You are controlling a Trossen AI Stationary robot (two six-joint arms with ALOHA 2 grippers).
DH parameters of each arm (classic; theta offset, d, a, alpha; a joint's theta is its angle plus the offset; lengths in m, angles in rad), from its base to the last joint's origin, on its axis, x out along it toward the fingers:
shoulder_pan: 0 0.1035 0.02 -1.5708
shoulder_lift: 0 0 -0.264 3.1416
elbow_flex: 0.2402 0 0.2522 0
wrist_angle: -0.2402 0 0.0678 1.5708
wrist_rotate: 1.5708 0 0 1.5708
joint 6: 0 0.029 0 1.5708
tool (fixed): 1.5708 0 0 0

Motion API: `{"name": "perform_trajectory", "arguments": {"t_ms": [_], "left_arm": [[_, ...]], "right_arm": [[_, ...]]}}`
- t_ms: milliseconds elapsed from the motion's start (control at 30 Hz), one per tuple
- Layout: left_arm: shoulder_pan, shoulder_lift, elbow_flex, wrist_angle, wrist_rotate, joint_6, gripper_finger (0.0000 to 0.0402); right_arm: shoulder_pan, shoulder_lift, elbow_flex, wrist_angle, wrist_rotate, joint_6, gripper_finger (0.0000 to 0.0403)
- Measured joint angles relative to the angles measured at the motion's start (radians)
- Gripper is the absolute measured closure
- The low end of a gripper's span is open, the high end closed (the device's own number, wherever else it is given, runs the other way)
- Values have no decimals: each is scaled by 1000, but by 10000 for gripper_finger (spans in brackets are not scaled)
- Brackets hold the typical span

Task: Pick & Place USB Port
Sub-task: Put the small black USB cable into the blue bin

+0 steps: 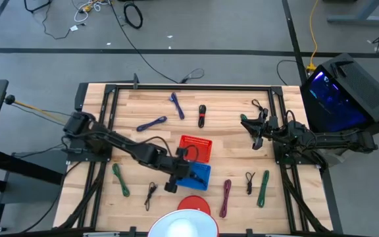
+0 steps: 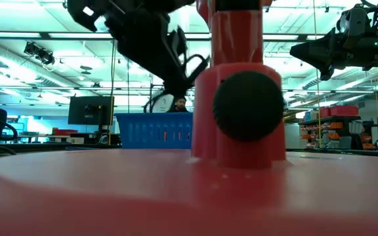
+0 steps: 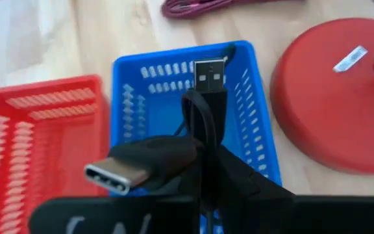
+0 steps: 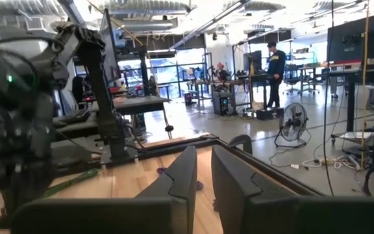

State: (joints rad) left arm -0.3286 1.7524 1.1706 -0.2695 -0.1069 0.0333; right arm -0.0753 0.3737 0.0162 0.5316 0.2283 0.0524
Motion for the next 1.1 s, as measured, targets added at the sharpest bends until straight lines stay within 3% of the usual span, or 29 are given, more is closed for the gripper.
{"name": "perform_trajectory", "arguments": {"t_ms": [300, 600, 833, 967, 1100], "left_arm": [[34, 15, 38, -19, -3, -24, 375], [39, 15, 48, -27, 0, -59, 238], [40, -3, 49, -55, -53, -51, 200], [38, -46, 110, -262, -106, -122, 205], [16, -87, 167, -482, -109, -353, 215]], "right_arm": [[0, 0, 0, -1, 0, -7, 353], [0, 0, 0, -5, 0, -8, 353], [0, 0, 0, -10, -1, -8, 353], [0, 0, 0, -16, -1, -8, 353], [0, 0, 0, -20, -1, -9, 353]]}}
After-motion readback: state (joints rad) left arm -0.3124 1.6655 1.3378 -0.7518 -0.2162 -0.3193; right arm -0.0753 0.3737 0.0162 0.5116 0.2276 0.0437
